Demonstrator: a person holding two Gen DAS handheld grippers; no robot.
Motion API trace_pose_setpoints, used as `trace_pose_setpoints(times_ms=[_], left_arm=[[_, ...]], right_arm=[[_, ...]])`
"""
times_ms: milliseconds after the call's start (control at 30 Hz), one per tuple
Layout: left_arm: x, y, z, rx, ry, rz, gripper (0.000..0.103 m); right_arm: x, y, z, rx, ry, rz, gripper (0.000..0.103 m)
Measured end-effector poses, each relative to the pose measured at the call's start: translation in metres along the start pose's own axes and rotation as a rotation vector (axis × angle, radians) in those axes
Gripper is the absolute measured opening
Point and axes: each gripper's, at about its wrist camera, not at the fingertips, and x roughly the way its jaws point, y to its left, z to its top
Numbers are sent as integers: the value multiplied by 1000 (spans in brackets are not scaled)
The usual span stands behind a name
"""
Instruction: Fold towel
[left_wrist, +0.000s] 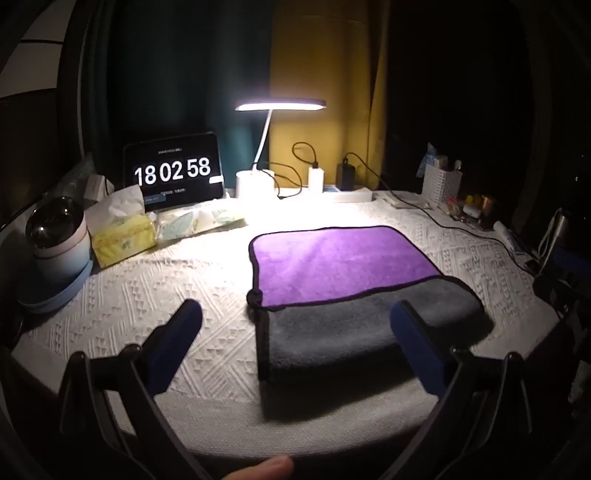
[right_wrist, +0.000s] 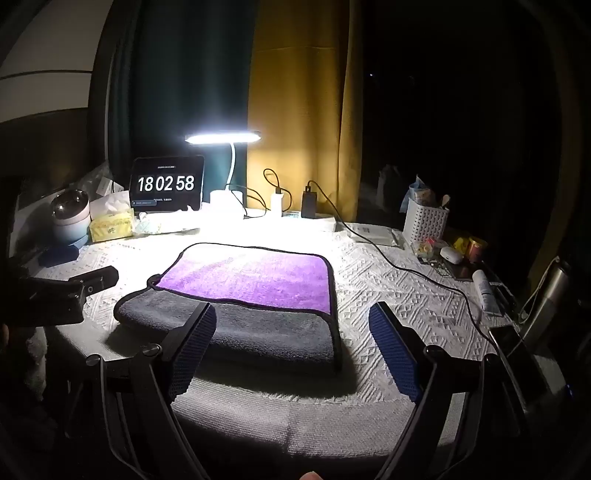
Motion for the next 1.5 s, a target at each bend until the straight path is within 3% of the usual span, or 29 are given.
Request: trace_pose_setpoints(times_ms=[100,1500], left_arm=[[-8,7,0,-39,-13,-33,102],[-20,27,6,-97,-68,-57,102]], right_arm=[[0,-1,0,-3,-2,-3,87],[11,-8,-2,45,24,-6,87]])
